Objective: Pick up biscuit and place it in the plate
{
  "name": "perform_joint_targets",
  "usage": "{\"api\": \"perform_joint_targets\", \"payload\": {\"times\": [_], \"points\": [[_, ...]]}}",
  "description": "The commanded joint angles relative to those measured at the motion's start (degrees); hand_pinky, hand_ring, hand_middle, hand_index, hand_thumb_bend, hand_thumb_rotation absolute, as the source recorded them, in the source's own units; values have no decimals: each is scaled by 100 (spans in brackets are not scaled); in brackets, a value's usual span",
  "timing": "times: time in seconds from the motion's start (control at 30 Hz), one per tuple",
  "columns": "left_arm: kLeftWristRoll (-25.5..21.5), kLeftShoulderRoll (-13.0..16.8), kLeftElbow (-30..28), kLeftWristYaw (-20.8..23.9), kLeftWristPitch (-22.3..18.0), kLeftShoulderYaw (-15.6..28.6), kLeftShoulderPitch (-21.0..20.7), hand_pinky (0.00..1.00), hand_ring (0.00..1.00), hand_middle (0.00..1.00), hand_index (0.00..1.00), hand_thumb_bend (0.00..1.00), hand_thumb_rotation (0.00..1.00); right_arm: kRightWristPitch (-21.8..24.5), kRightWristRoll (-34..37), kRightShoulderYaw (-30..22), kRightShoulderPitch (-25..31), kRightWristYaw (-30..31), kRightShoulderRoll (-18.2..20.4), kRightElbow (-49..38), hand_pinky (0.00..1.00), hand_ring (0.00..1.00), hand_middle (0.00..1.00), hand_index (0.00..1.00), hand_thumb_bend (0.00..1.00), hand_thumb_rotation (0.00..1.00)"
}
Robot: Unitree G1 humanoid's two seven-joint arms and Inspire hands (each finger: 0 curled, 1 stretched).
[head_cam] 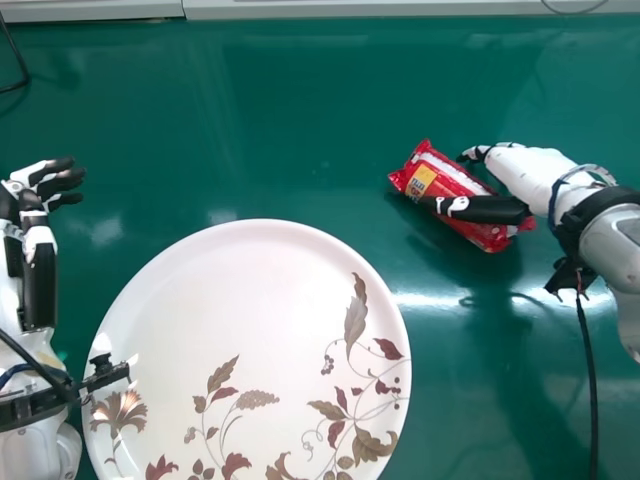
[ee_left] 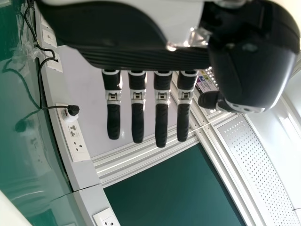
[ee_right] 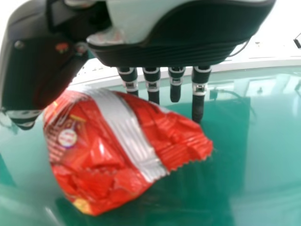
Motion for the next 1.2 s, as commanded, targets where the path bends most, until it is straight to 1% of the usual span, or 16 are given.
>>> {"api": "perform_joint_targets", "payload": {"times": [0.0, 0.13, 0.23, 0.4, 0.5, 0.6, 0.67, 0.73, 0.77, 0.87, 0.9, 0.93, 0.97, 1.0, 1.07, 1.17], "points": [[-22, -73, 153, -26, 28, 22, 278, 65, 71, 69, 72, 11, 37, -69, -29, 190, 88, 183, -92, 170, 73, 84, 88, 90, 100, 56], [-17, -65, 171, -27, -26, 45, 299, 64, 71, 69, 72, 11, 35, -84, -152, 418, -58, 526, -202, 273, 74, 85, 89, 91, 100, 58], [-15, -90, 92, -25, 24, 46, 343, 63, 70, 69, 72, 11, 34, -75, -238, 552, -133, 768, -277, 300, 78, 87, 91, 92, 100, 59], [-30, -105, 5, -34, 94, 53, 388, 64, 71, 70, 73, 10, 33, -76, -396, 755, -208, 1052, -357, 344, 75, 83, 86, 88, 100, 57], [-54, -114, -62, -43, 166, 60, 407, 67, 73, 71, 74, 11, 37, -59, -487, 880, -280, 1214, -374, 393, 75, 82, 85, 87, 100, 57], [-89, -95, -72, -53, 185, 77, 408, 68, 74, 71, 75, 11, 38, -58, -597, 1018, -387, 1409, -384, 421, 72, 79, 82, 85, 100, 56], [-111, -77, -53, -58, 148, 89, 391, 67, 74, 71, 75, 10, 35, -92, -648, 1085, -431, 1448, -372, 456, 67, 75, 79, 84, 100, 54], [-127, -71, -49, -61, 135, 99, 377, 67, 73, 71, 74, 10, 33, -136, -681, 1137, -452, 1446, -361, 488, 56, 64, 72, 84, 100, 54], [-133, -64, -37, -64, 109, 108, 367, 68, 73, 71, 74, 9, 32, -128, -709, 1168, -461, 1456, -342, 502, 54, 63, 72, 84, 100, 54], [-154, -5, 73, -79, -29, 159, 321, 65, 72, 70, 75, 9, 31, -20, -841, 1298, -520, 1545, -250, 549, 54, 63, 72, 79, 99, 49], [-164, 21, 117, -89, -73, 179, 306, 64, 72, 70, 75, 9, 31, 15, -911, 1339, -523, 1507, -205, 565, 54, 62, 71, 74, 96, 44], [-165, 37, 146, -92, -96, 198, 294, 63, 71, 70, 75, 9, 31, 51, -956, 1342, -490, 1383, -149, 576, 52, 61, 70, 66, 87, 28], [-152, 52, 171, -86, -119, 219, 279, 63, 71, 70, 74, 9, 32, 124, -922, 1267, -411, 1181, -53, 579, 49, 59, 68, 58, 69, 20], [-147, 56, 177, -81, -131, 233, 268, 62, 70, 69, 74, 9, 33, 126, -859, 1171, -310, 890, 33, 592, 43, 54, 61, 53, 61, 10], [-130, 41, 119, -69, -85, 254, 265, 61, 69, 68, 73, 8, 33, -187, -796, 1038, -116, 76, 80, 677, 30, 42, 49, 54, 54, 3], [-124, 31, 57, -71, -14, 284, 269, 61, 69, 68, 73, 9, 35, -712, -765, 963, 42, -933, 63, 899, 22, 37, 44, 55, 51, 0]]}}
